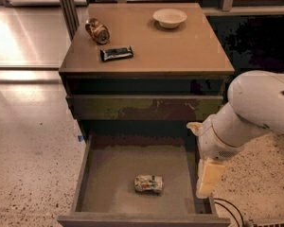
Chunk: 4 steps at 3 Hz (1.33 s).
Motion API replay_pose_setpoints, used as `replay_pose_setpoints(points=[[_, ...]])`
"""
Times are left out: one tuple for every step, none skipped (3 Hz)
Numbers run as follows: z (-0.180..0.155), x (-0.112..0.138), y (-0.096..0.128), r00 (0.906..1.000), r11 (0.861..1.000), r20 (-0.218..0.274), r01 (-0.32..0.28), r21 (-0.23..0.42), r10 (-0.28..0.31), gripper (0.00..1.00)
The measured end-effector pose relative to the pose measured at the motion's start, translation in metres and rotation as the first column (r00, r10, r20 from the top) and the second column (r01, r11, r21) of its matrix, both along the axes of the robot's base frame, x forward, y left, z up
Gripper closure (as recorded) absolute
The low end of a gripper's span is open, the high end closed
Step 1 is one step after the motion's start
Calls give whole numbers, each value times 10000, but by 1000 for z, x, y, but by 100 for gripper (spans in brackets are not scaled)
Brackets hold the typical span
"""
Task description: Pick 7up can from middle drawer and place on counter
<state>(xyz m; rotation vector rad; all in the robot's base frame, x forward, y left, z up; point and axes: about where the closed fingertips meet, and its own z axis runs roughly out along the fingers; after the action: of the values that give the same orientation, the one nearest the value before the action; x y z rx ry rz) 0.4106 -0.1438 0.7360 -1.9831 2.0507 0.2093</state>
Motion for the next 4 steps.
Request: replay_pose_setpoints(points=[[0,0,0,10000,10000,0,0,0,0,0],[-11,3,4,9999,9999,169,-13,107,11,0],[-52,11,25,9977,9984,532,-430,375,410,0],[-92,21,57,9905,9935,956,-1034,483,985,0]])
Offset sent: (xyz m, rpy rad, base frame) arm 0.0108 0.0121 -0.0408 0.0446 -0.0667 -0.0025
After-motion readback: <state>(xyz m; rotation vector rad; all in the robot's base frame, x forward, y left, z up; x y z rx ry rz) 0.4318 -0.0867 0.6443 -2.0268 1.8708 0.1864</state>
